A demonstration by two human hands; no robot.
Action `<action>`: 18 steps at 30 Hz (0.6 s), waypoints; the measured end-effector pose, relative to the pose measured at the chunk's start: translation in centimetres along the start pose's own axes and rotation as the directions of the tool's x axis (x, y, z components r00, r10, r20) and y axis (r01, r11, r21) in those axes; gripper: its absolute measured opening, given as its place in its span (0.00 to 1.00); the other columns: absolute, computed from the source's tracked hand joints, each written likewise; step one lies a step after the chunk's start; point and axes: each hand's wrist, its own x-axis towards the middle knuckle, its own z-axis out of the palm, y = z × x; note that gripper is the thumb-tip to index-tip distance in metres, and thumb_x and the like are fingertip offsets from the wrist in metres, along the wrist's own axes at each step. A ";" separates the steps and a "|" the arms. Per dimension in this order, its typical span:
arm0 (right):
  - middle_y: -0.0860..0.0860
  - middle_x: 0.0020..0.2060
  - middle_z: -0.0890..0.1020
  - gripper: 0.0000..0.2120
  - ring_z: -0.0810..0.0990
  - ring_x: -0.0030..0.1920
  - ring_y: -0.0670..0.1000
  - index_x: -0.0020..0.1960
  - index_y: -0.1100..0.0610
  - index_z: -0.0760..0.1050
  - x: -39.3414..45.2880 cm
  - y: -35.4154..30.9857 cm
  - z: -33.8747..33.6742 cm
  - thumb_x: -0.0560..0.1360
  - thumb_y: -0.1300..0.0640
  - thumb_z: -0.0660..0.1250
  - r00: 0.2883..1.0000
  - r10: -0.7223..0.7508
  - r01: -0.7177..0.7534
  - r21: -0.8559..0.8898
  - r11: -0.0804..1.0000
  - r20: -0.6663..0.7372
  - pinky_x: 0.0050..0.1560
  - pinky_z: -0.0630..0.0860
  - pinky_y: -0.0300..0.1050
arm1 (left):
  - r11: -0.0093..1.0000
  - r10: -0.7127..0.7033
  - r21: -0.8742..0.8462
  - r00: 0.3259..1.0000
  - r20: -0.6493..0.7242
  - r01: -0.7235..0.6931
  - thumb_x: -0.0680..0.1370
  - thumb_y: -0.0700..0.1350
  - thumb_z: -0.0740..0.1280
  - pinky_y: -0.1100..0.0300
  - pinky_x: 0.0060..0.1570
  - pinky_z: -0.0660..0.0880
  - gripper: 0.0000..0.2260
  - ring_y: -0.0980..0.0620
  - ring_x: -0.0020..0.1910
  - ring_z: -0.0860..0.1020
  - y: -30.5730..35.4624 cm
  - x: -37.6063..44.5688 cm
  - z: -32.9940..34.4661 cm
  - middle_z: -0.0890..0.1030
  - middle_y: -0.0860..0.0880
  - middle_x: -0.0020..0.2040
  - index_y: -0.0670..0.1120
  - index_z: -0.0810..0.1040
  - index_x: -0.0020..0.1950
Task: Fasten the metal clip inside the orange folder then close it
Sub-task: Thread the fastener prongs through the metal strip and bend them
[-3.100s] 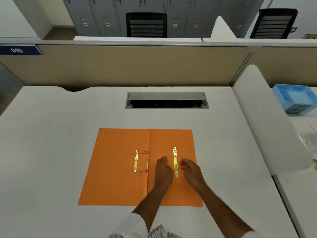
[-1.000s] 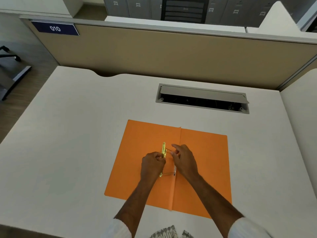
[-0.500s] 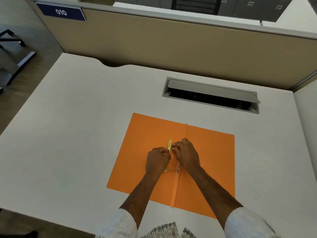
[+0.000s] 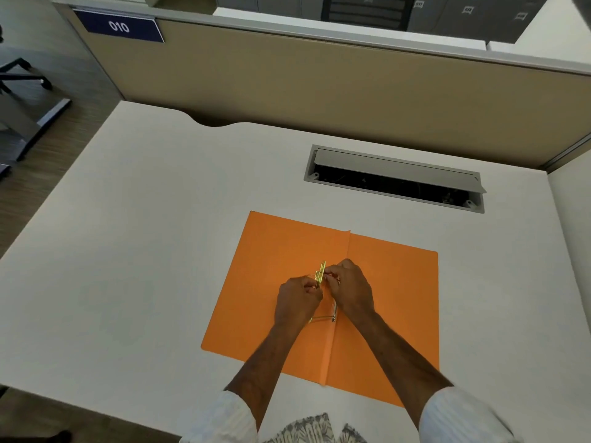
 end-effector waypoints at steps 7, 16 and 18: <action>0.52 0.55 0.75 0.14 0.76 0.52 0.51 0.63 0.54 0.76 -2.0 0.8 0.0 0.77 0.57 0.68 0.998 -0.024 0.025 0.014 1.000 -0.064 0.42 0.78 0.44 | 1.000 -0.019 -0.016 0.999 0.033 0.019 0.73 0.43 0.72 0.72 0.37 0.71 0.10 0.58 0.40 0.80 -0.3 0.7 0.0 0.85 0.49 0.43 0.46 0.85 0.53; 0.46 0.56 0.74 0.16 0.71 0.54 0.49 0.57 0.45 0.77 -7.5 2.7 1.4 0.73 0.40 0.66 0.934 -0.273 0.302 -0.102 0.948 0.230 0.52 0.71 0.45 | 1.000 0.004 0.017 0.998 0.069 -0.005 0.73 0.43 0.73 0.66 0.43 0.73 0.10 0.56 0.42 0.80 -0.5 1.0 0.2 0.82 0.52 0.41 0.44 0.85 0.54; 0.47 0.54 0.76 0.13 0.73 0.53 0.51 0.55 0.47 0.79 -7.6 2.2 1.4 0.74 0.43 0.68 0.938 -0.285 0.310 -0.116 0.943 0.196 0.51 0.72 0.46 | 1.000 0.008 0.021 0.998 0.070 -0.010 0.73 0.43 0.73 0.68 0.41 0.73 0.10 0.56 0.42 0.80 -0.5 0.9 0.3 0.82 0.52 0.41 0.44 0.85 0.54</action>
